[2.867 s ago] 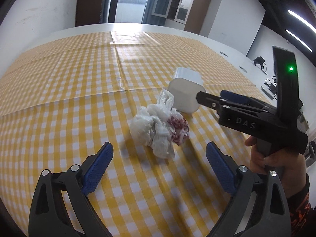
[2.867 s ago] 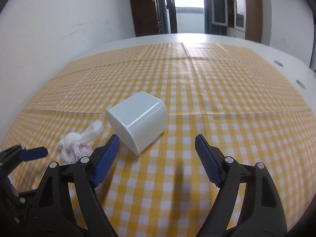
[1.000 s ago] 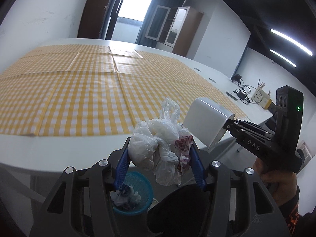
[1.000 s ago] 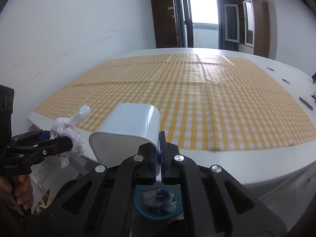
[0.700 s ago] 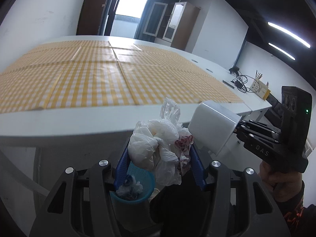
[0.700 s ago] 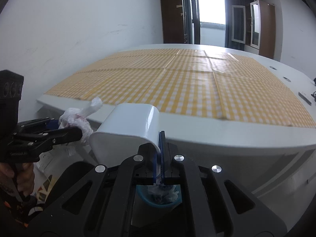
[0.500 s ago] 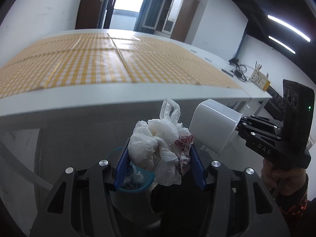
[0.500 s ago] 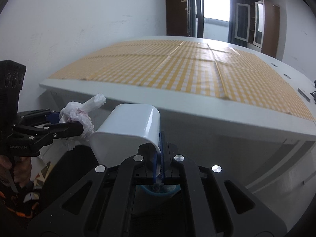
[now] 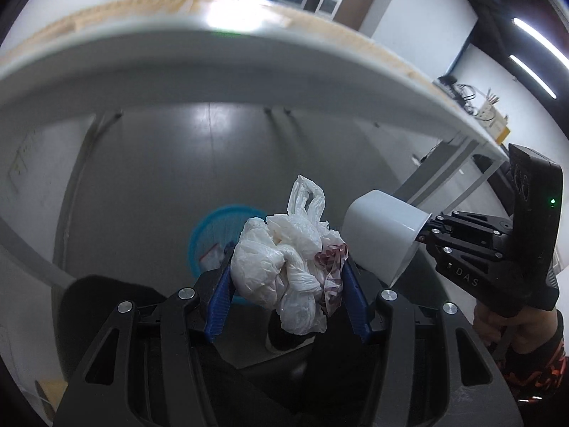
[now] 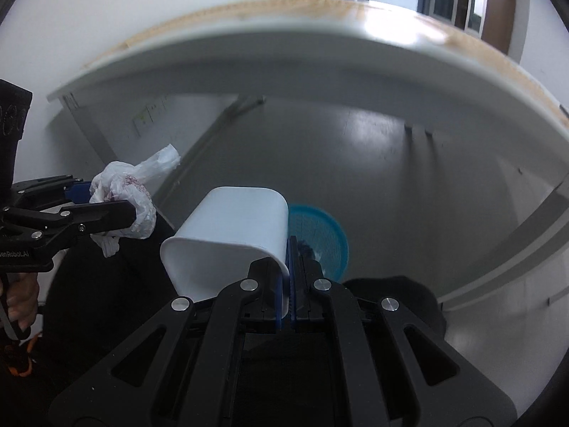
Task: Collect trash
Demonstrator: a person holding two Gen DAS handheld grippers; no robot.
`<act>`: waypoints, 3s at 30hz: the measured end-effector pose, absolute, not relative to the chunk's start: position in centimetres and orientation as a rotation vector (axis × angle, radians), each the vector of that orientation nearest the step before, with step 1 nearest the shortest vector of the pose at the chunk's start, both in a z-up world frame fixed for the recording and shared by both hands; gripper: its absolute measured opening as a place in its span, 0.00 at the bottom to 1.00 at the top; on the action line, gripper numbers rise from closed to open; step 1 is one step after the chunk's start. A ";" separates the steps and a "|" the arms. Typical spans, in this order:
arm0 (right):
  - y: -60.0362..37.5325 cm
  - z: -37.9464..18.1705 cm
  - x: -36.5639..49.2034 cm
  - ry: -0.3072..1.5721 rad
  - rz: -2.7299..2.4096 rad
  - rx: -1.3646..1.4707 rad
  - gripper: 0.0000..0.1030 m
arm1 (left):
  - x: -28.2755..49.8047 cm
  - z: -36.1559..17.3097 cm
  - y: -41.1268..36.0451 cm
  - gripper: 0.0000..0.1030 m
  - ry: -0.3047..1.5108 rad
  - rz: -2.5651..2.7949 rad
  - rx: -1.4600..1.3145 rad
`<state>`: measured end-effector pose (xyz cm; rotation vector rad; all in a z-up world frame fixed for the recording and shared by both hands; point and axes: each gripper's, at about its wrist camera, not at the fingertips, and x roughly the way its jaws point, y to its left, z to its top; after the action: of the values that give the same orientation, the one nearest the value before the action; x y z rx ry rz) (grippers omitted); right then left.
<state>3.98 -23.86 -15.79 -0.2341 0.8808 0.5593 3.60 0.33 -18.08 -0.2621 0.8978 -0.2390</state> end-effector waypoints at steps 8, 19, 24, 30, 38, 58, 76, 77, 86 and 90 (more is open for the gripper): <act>-22.4 -22.5 8.2 1.024 0.509 -0.289 0.02 | 6.9 -24.5 1.9 0.53 1.022 -0.210 -0.340; -21.6 -27.5 13.9 1.156 0.456 -0.294 0.02 | 12.0 -31.1 3.6 0.53 1.108 -0.203 -0.457; -21.2 -30.5 17.0 1.243 0.434 -0.238 0.02 | 15.0 -33.8 3.0 0.53 1.165 -0.190 -0.459; -21.2 -33.9 20.8 1.324 0.397 -0.172 0.02 | 18.4 -36.6 2.4 0.53 1.217 -0.160 -0.470; -19.3 -39.9 25.4 1.412 0.357 -0.179 0.02 | 21.7 -39.6 2.5 0.53 1.308 -0.102 -0.467; -20.2 -42.8 27.9 1.469 0.307 -0.107 0.33 | 21.6 -39.6 4.3 0.80 1.244 -0.023 -0.565; -21.1 -33.6 20.4 1.271 0.428 -0.120 0.60 | 15.7 -32.7 2.4 0.87 1.156 -0.064 -0.379; -21.4 -33.2 19.9 1.267 0.432 -0.112 0.61 | 15.2 -32.3 2.2 0.87 1.157 -0.061 -0.370; -22.6 -29.2 15.5 1.197 0.465 -0.130 0.77 | 9.8 -28.6 2.6 0.94 1.121 -0.064 -0.369; -23.0 -27.7 12.8 1.159 0.497 -0.155 0.86 | 8.4 -28.1 2.5 0.94 1.109 -0.087 -0.393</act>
<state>12.77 -23.00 -27.69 -0.1547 1.1589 0.4971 8.37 2.49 -28.08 -0.3927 1.1093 -0.0872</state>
